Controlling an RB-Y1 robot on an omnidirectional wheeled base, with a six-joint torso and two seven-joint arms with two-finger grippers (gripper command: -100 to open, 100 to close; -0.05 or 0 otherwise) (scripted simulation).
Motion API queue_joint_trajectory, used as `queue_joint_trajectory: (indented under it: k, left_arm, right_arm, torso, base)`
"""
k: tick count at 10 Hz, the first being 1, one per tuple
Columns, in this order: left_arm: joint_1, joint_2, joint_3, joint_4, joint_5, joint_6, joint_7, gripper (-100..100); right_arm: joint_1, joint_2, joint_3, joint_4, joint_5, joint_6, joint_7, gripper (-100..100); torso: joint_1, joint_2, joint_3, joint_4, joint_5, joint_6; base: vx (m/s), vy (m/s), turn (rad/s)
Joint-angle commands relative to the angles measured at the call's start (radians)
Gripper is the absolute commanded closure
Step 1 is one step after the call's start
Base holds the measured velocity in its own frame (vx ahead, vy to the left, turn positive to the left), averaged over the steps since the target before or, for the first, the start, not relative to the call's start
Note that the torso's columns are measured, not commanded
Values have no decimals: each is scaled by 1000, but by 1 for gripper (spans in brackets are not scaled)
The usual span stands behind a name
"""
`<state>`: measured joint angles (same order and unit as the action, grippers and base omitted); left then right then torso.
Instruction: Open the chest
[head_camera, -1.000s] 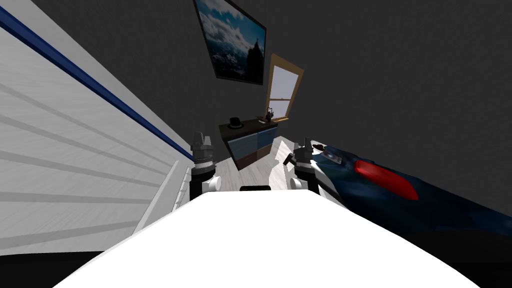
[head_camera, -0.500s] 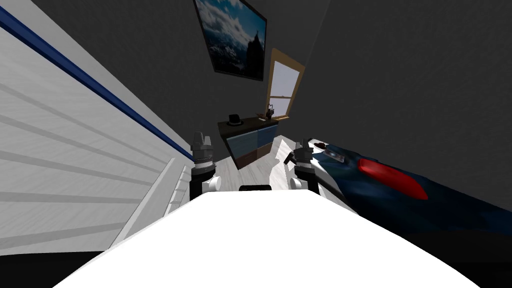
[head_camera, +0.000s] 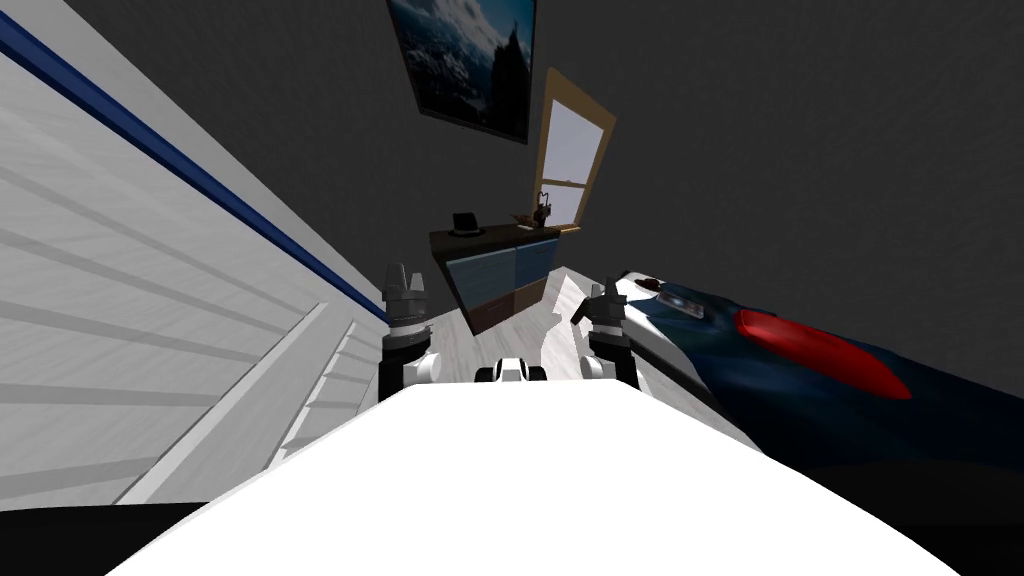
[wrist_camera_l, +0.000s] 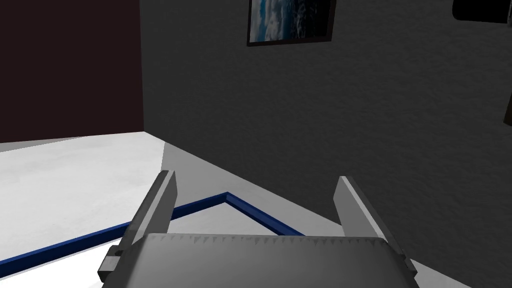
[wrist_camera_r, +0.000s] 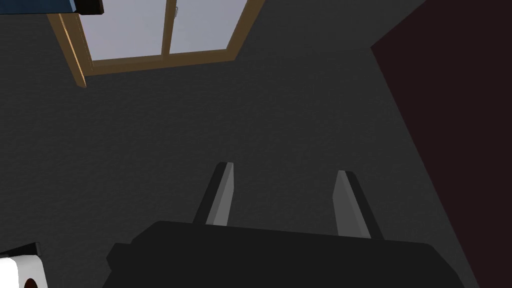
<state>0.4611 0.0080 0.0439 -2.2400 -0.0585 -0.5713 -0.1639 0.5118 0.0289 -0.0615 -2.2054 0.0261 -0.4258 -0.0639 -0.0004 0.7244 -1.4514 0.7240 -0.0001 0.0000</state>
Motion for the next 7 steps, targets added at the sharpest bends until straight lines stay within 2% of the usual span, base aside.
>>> queue_joint_trajectory:
  k: [1, 4, 7]
  left_arm:
    - [-6, 61, 7, 19, 4, 7, 1, -100]
    - [-22, 124, 23, 73, 15, 26, 2, -100]
    - [-40, 146, 44, 139, 29, 49, 4, -100]
  right_arm:
    - [0, 0, 0, 0, 0, 0, 0, 0]
    - [0, 0, 0, 0, 0, 0, 0, 0]
    - [0, 0, 0, 0, 0, 0, 0, 0]
  torso:
    - [0, 8, -20, 10, 0, 0]
    - [0, 12, -26, 13, 0, 0]
    - [-1, 11, -26, 13, 0, 0]
  base:
    - [49, -31, 23]
    - [94, -56, 49]
    - [159, -96, 62]
